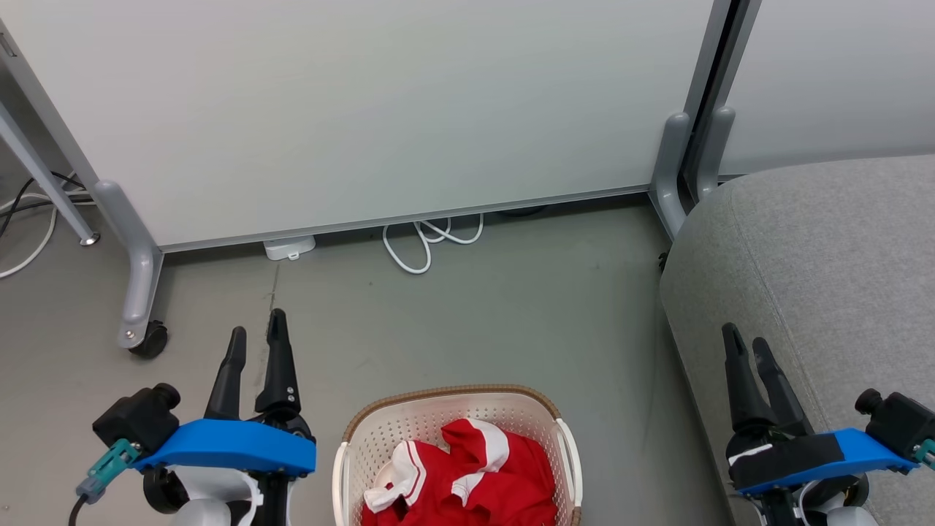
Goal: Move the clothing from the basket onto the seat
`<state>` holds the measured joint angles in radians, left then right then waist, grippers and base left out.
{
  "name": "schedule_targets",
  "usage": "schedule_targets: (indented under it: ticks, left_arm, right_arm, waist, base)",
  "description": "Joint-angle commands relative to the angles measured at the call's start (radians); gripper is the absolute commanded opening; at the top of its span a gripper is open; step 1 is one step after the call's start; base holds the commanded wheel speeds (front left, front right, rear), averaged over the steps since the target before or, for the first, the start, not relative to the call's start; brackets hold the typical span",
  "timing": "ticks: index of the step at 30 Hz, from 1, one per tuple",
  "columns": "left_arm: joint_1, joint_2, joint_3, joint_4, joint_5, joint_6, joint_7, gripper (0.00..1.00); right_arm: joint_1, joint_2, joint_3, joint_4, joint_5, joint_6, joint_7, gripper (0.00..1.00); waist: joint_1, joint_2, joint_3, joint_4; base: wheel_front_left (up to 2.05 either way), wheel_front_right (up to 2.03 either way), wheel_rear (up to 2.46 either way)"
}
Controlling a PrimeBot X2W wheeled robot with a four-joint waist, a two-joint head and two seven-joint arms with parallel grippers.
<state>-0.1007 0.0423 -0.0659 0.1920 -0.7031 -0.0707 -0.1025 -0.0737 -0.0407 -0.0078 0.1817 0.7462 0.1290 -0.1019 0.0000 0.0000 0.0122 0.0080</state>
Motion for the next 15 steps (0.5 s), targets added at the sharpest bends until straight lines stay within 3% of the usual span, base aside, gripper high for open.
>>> schedule_targets:
  ticks: [1, 15]
  left_arm:
    - [-0.026, 0.008, -0.009, -0.011, 0.045, 0.003, -0.012, 1.00]
    - [-0.029, 0.026, -0.073, 0.009, 0.234, 0.026, -0.051, 1.00]
  right_arm:
    - [-0.012, -0.008, 0.003, -0.012, -0.035, 0.001, -0.012, 1.00]
    - [-0.010, -0.009, 0.019, 0.007, -0.214, 0.002, -0.052, 1.00]
  waist:
    - [0.0000, 0.0000, 0.000, 0.001]
    - [0.0000, 0.0000, -0.002, 0.004]
  base:
    - [0.00, 0.00, 0.00]
    - [0.00, 0.00, 0.00]
